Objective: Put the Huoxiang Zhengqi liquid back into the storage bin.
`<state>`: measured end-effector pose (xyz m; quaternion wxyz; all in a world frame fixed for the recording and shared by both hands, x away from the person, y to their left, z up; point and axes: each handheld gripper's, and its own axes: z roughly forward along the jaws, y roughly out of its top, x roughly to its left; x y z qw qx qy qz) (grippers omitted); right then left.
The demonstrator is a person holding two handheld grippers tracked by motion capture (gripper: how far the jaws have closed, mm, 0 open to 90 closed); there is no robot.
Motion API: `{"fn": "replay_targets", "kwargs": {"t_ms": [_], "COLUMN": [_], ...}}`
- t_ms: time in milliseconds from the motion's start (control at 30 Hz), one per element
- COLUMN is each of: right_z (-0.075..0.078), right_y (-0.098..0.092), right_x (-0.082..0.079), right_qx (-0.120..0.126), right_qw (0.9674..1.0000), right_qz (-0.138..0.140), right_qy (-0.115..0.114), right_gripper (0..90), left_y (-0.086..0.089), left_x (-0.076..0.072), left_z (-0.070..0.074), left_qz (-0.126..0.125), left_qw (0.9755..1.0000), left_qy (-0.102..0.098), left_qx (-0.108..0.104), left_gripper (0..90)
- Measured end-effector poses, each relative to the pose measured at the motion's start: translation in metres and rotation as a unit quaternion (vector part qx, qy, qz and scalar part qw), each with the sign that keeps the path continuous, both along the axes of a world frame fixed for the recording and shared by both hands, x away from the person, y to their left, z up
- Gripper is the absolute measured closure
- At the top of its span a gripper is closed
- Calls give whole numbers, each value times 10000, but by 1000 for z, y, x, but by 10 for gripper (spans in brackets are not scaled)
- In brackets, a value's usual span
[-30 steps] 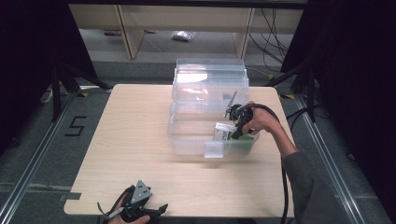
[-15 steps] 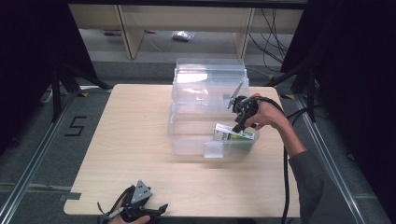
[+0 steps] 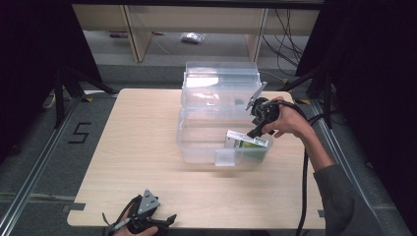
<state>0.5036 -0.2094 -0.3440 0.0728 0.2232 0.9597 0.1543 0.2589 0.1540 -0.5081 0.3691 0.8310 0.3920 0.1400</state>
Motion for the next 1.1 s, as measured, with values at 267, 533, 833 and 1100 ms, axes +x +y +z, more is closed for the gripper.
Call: {"fn": "replay_targets", "kwargs": {"t_ms": [267,533,833,1100], "right_z": [5,6,7,0], "right_y": [0,4,4,2], "right_x": [-10,-26,-36,-48], "right_qx": [132,321,492,688], "right_qw": [9997,9994,9986,9971], "right_qz": [-109,-98,-65,-145], "right_qy": [-169,-96,-194,-299], "right_gripper": [341,336,319,303], "left_y": [-1,0,1,3], "left_x": [0,1,1,2], "left_z": [-1,-1,0,1], "left_qz": [43,60,40,-96], "left_qw": [10000,9999,10000,9998], "left_qy": [-2,24,17,56], "left_qx": [-65,-88,30,188], "left_gripper": [149,149,149,149]}}
